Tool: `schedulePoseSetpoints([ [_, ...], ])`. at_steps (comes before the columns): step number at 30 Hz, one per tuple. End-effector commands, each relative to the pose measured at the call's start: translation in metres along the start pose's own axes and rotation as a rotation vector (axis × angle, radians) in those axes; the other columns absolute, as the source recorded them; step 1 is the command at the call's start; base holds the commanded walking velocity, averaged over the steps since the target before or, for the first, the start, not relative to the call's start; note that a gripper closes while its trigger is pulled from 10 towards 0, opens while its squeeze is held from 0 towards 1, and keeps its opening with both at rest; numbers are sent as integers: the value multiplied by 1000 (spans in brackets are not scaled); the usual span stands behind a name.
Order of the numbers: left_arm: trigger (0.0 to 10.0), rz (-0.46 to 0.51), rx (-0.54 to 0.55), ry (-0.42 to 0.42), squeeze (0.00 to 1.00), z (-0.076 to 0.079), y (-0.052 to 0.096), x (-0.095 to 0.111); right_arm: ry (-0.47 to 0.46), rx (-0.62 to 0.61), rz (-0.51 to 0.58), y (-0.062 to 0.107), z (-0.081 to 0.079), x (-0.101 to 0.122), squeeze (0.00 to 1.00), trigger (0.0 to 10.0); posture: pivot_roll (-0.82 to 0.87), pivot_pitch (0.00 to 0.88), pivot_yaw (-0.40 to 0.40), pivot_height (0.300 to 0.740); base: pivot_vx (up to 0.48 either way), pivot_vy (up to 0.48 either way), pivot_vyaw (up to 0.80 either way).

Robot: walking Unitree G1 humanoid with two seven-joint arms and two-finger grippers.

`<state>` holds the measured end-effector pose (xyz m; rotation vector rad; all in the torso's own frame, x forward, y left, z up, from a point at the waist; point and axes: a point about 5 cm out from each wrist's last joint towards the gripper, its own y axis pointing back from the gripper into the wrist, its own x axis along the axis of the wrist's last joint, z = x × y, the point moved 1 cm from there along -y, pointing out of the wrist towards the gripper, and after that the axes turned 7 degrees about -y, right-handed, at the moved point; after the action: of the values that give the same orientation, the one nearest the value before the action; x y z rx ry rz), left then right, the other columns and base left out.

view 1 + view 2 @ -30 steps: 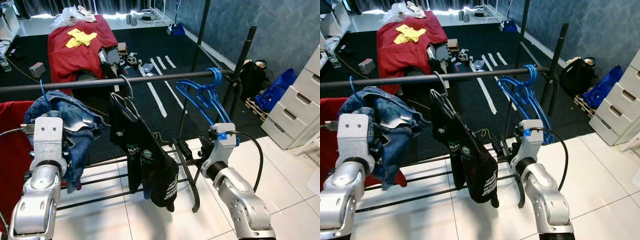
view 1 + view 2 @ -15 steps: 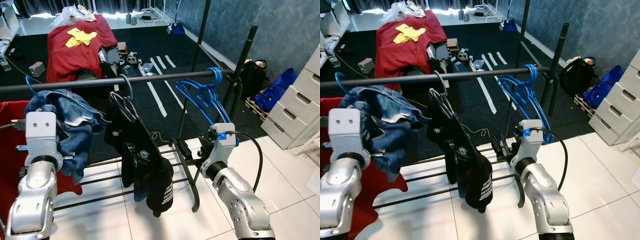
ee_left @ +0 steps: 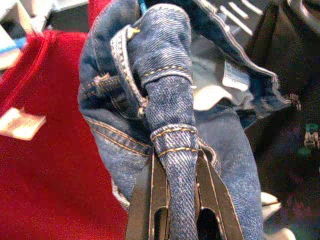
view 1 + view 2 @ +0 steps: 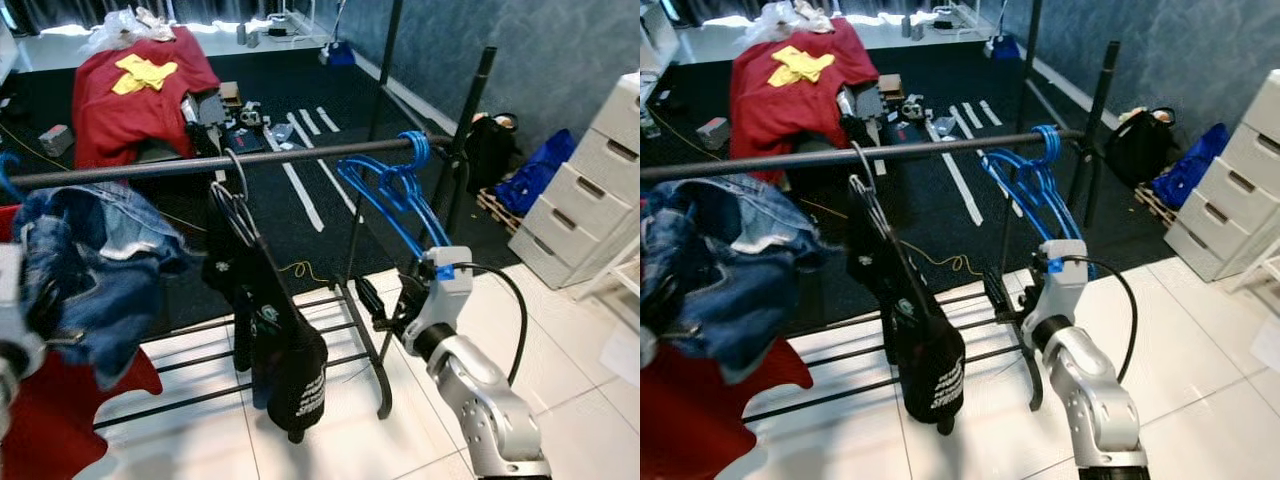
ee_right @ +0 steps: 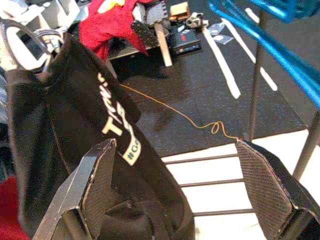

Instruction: Hang hanger

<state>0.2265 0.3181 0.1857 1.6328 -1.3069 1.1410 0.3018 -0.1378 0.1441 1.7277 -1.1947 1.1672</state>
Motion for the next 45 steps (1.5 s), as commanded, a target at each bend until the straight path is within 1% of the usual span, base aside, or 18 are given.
schedulePoseSetpoints([
  [1, 10000, 62, -4, -17, 0, -3, 2, 12, -14, 0, -13, 1, 0, -3, 0, 10000, -110, 108, -23, 740, -304, 0, 0],
  [2, 10000, 43, -53, -19, 0, 0, 7, 6, -15, 1, -14, 1, 0, -3, 0, 10000, -113, 107, -24, 740, -247, 0, 0],
  [5, 10000, 31, -84, -19, 0, 1, 11, 2, -15, 1, -14, 1, 0, -3, 0, 10000, -114, 108, -25, 740, -261, 0, 0],
  [13, 10000, 101, -285, 29, 0, -3, 27, 13, 4, 51, 35, -5, -4, 7, 0, 10000, -104, 98, -21, 740, -293, 0, 0],
  [20, 10000, 86, -330, 24, 0, -3, 34, 9, 9, 96, 47, -8, -8, 11, 0, 10000, -96, 96, -26, 740, -309, 0, 0],
  [27, 10000, 60, -309, 5, 0, -5, 37, 2, 26, 126, 46, -10, -11, 13, 0, 10000, -87, 95, -32, 740, -325, 0, 0],
  [28, 10000, 75, -215, -20, 0, -8, 29, 2, 28, 139, 43, -11, -14, 12, 0, 10000, -87, 92, -34, 740, 0, 0, 0],
  [29, 10000, 75, -215, -20, 0, -8, 29, 2, 28, 139, 43, -11, -14, 12, 0, 10000, -87, 92, -34, 740, 0, 0, 0],
  [30, 10000, 91, -97, -43, 0, -10, 17, 3, 25, 150, 43, -11, -16, 12, 0, 10000, -92, 92, -32, 740, 0, 0, 0],
  [32, 10000, 91, -97, -43, 0, -10, 17, 3, 25, 150, 43, -11, -16, 12, 0, 10000, -92, 92, -32, 740, 0, 0, 0],
  [33, 10000, 122, -16, -32, 0, -7, 7, 8, 24, 155, 43, -10, -17, 11, 0, 10000, -93, 92, -30, 740, 0, 0, 0],
  [35, 10000, 122, -16, -32, 0, -7, 7, 8, 24, 155, 43, -10, -17, 11, 0, 10000, -93, 92, -30, 740, 0, 0, 0],
  [36, 10000, 154, 49, -22, 0, -2, -2, 14, 23, 157, 44, -10, -18, 11, 0, 10000, -93, 94, -30, 740, 0, 0, 0],
  [37, 10000, 154, 49, -22, 0, -2, -2, 14, 23, 157, 44, -10, -18, 11, 0, 10000, -93, 94, -30, 740, 0, 0, 0],
  [38, 10000, 201, 44, 13, 0, 24, -15, 23, 20, 157, 45, -9, -18, 11, 0, 10000, -94, 92, -28, 740, 0, 0, 0],
  [42, 10000, 201, 44, 13, 0, 24, -15, 23, 20, 157, 45, -9, -18, 11, 0, 10000, -94, 92, -28, 740, 0, 0, 0],
  [43, 10000, 252, 16, 45, 0, 48, -23, 36, 18, 158, 47, -9, -19, 11, 0, 10000, -96, 93, -26, 740, 0, 0, 0],
  [45, 10000, 252, 16, 45, 0, 48, -23, 36, 18, 158, 47, -9, -19, 11, 0, 10000, -96, 93, -26, 740, 0, 0, 0],
])
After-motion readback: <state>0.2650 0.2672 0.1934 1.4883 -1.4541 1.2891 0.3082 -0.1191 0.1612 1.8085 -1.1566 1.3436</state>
